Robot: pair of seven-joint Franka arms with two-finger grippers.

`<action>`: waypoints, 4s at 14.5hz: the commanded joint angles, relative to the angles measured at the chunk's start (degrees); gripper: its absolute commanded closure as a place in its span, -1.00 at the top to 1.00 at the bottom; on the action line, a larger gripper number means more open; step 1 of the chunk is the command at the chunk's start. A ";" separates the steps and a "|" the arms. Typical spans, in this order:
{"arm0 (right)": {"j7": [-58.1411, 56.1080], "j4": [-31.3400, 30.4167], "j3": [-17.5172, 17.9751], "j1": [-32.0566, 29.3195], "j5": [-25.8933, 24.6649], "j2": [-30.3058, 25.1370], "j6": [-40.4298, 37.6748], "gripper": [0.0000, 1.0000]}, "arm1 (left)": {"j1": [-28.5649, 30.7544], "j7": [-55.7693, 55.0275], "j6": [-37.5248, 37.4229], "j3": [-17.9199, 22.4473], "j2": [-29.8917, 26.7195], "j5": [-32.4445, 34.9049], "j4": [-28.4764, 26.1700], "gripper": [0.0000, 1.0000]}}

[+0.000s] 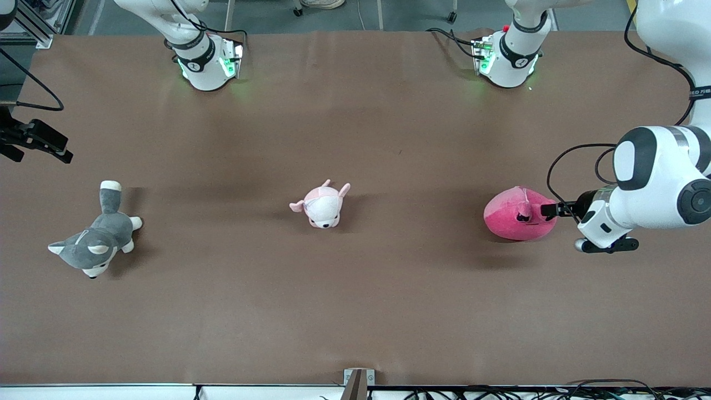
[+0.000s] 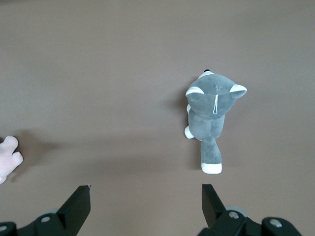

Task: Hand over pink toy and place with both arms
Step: 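Grasp the pink plush toy with the left gripper and lift it, then carry the pink toy toward center while the right gripper approaches, then grasp the pink toy with the right gripper beside the left gripper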

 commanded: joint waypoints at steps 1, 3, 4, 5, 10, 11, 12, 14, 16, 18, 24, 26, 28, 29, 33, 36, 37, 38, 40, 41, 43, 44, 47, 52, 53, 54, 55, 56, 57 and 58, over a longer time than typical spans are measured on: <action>0.50 1.41 0.43 0.28 -0.95 0.64 -4.03 1.00 | -0.15 -2.00 0.61 -0.12 -0.37 0.90 -0.83 0.04; 0.41 2.73 -0.01 -0.51 -0.08 0.73 -8.35 1.00 | -0.51 -5.16 0.52 -0.12 -0.28 0.81 -0.83 -0.58; 0.41 3.87 0.25 0.01 0.01 0.73 -9.58 1.00 | -0.68 -7.26 0.52 -0.21 -0.28 0.81 -0.66 -0.79; 0.59 4.57 0.69 0.97 -0.25 0.64 -10.72 1.00 | -0.77 -9.02 0.52 -0.47 -0.28 0.72 -0.48 -0.92; 0.76 6.95 1.22 6.34 -0.87 4.65 -7.33 1.00 | -1.30 -10.36 -0.27 -0.74 -1.59 0.63 -0.13 -1.00; 0.42 7.65 1.22 6.17 -0.43 7.73 -4.26 1.00 | -1.47 -10.80 -1.06 -0.74 -2.73 0.28 -0.04 -1.00; 0.41 9.57 1.22 6.52 -0.08 11.15 -2.32 1.00 | -1.73 -12.11 -1.76 -1.17 -3.70 -0.24 0.22 -1.00; 0.41 10.56 1.22 7.48 -0.25 13.73 -0.99 1.00 | -1.65 -16.05 -4.39 -3.89 -5.20 -1.91 2.41 -1.00; 0.50 11.96 1.31 7.75 1.49 13.91 1.82 1.00 | -1.65 -21.67 -7.12 -6.88 -5.90 -4.72 5.92 -1.00; 0.67 12.49 1.31 9.41 2.21 13.65 1.66 1.00 | -1.74 -27.99 -10.01 -11.17 -6.08 -6.92 10.40 -1.00; 0.24 12.76 0.70 8.29 7.83 12.95 -2.72 1.00 | -4.01 -48.64 -12.58 -26.29 -5.56 -10.62 21.13 -1.00; 0.06 14.24 1.13 8.62 6.53 12.94 -4.14 1.00 | -8.39 -53.49 -7.60 -27.10 -5.38 -10.53 21.58 -1.00; 0.32 14.25 1.22 8.46 6.42 13.64 -3.79 1.00 | -12.96 -59.02 -2.32 -27.11 -5.29 -10.53 21.58 -1.00; 0.06 14.16 1.22 8.45 7.04 13.73 -4.05 1.00 | -14.99 -60.79 0.32 -27.11 -5.20 -10.53 21.58 -1.00; -6.62 14.25 1.31 9.33 9.49 13.47 -8.18 1.00 | -21.67 -67.83 9.83 -27.02 -3.80 -10.62 21.58 -1.00; -6.18 13.90 0.96 8.89 18.79 13.47 -9.41 0.60 | -23.97 -69.86 12.72 -26.84 -2.66 -10.36 21.49 -1.00; -5.22 13.98 0.96 8.89 21.69 13.47 -9.42 0.45 | -24.06 -69.95 13.17 -26.84 -1.78 -10.44 21.49 -1.00; -3.21 14.07 0.96 8.89 24.59 13.47 -9.50 0.40 | -24.06 -69.95 13.78 -26.84 -1.25 -10.44 21.58 -1.00; 4.24 13.99 1.05 9.33 30.14 13.47 -9.94 0.36 | -24.32 -70.04 14.14 -26.84 -1.25 -10.44 21.49 -1.00; 6.89 14.07 1.31 9.85 31.73 13.38 -10.82 0.36 | -24.33 -70.13 14.14 -26.84 -1.25 -10.44 21.49 -1.00; 8.84 14.34 1.31 13.01 32.44 12.95 -10.91 0.34 | -24.33 -70.13 14.14 -26.84 -1.25 -10.44 21.49 -1.00; 8.94 14.25 1.31 13.55 32.62 12.94 -11.00 0.34 | -24.33 -70.13 14.14 -26.84 -1.25 -10.44 21.49 -1.00; 9.46 13.81 1.49 17.41 32.71 13.03 -11.26 0.32 | -24.33 -70.13 14.14 -26.84 -1.16 -10.27 21.23 -1.00; 14.56 13.99 1.57 21.80 35.34 13.21 -10.38 0.29 | -24.33 -70.13 14.14 -26.84 -0.81 -10.18 21.23 -1.00; 14.56 13.90 1.57 22.60 35.34 13.21 -10.38 0.28 | -24.33 -70.13 14.14 -26.84 -0.81 -10.18 21.23 -1.00; 14.65 13.81 1.57 23.30 35.34 13.29 -10.38 0.27 | -24.33 -70.13 14.14 -26.84 -0.81 -10.09 21.23 -1.00; 14.65 13.81 1.57 23.65 35.43 13.30 -10.30 0.26 | -24.33 -70.13 14.14 -26.84 -0.81 -10.09 21.23 -1.00; 15.00 13.81 1.57 23.92 35.87 13.38 -10.04 0.24 | -24.24 -70.13 14.14 -26.84 -0.81 -10.18 21.23 -1.00; 15.70 13.81 1.57 24.27 36.57 13.38 -9.69 0.23 | -24.32 -70.13 14.14 -26.84 -0.81 -10.09 21.23 -1.00; 15.79 13.81 1.49 25.14 36.66 13.38 -9.42 0.23 | -24.33 -70.13 14.14 -26.84 -0.81 -10.09 21.23 -1.00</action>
